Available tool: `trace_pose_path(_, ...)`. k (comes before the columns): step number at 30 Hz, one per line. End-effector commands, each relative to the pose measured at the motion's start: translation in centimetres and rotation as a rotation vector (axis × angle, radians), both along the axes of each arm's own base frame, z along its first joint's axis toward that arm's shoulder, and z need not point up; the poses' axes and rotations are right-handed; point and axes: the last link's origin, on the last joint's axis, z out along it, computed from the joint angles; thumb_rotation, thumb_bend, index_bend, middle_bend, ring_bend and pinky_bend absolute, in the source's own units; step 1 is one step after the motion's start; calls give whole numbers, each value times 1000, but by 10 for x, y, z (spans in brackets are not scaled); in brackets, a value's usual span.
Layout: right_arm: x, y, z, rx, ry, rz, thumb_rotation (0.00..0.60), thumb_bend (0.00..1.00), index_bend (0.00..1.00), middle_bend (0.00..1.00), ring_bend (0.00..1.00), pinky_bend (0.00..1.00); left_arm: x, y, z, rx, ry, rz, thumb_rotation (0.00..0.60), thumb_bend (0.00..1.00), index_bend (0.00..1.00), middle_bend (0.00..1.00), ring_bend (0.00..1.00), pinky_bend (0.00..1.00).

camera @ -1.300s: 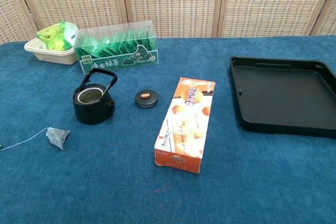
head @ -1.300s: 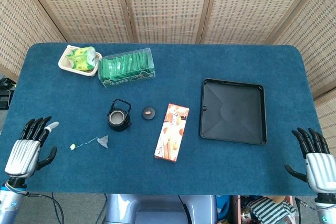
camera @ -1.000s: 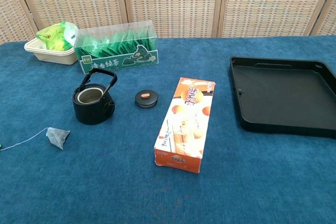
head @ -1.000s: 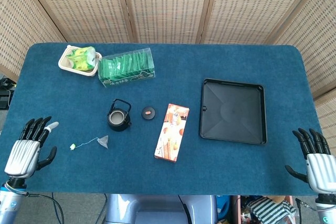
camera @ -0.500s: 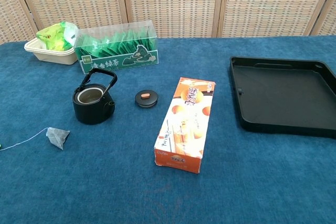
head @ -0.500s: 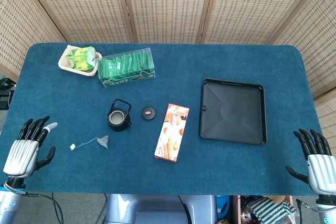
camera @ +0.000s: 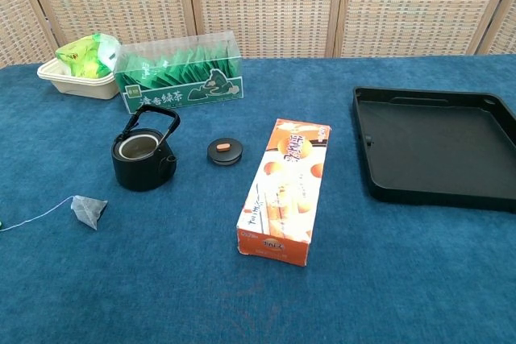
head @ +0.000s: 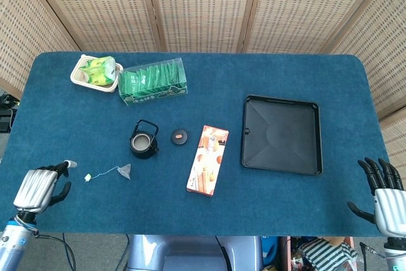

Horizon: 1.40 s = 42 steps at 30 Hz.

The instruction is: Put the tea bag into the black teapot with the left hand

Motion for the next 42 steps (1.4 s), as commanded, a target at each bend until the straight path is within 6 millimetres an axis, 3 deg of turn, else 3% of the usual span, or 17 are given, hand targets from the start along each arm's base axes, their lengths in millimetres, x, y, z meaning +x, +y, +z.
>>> trace_pose_path(1, 0, 0, 0, -2, 1, 1, 600, 19, 157, 197, 11, 123, -3, 5, -4, -28, 25, 28, 600, 456, 359, 592, 605, 615)
trace_pose_path(8, 0, 0, 0, 0, 3, -4, 600, 19, 157, 197, 11, 123, -12, 16, -15, -51, 54, 70, 600, 462, 406, 678, 671, 661)
trace_pose_path(16, 0, 1, 0, 0, 6, -12, 600, 19, 157, 197, 11, 123, -18, 26, -25, -89, 78, 108, 600, 463, 408, 693, 680, 663)
trace_pose_path(24, 1, 0, 0, 0, 11, -18, 600, 19, 157, 197, 11, 123, -28, 36, -35, -120, 117, 150, 600, 293, 426, 701, 684, 665)
trace_pose_path(42, -2, 1, 1, -7, 12, -40, 600, 19, 157, 197, 11, 123, -26, 51, -52, -146, 146, 160, 600, 296, 469, 719, 701, 670)
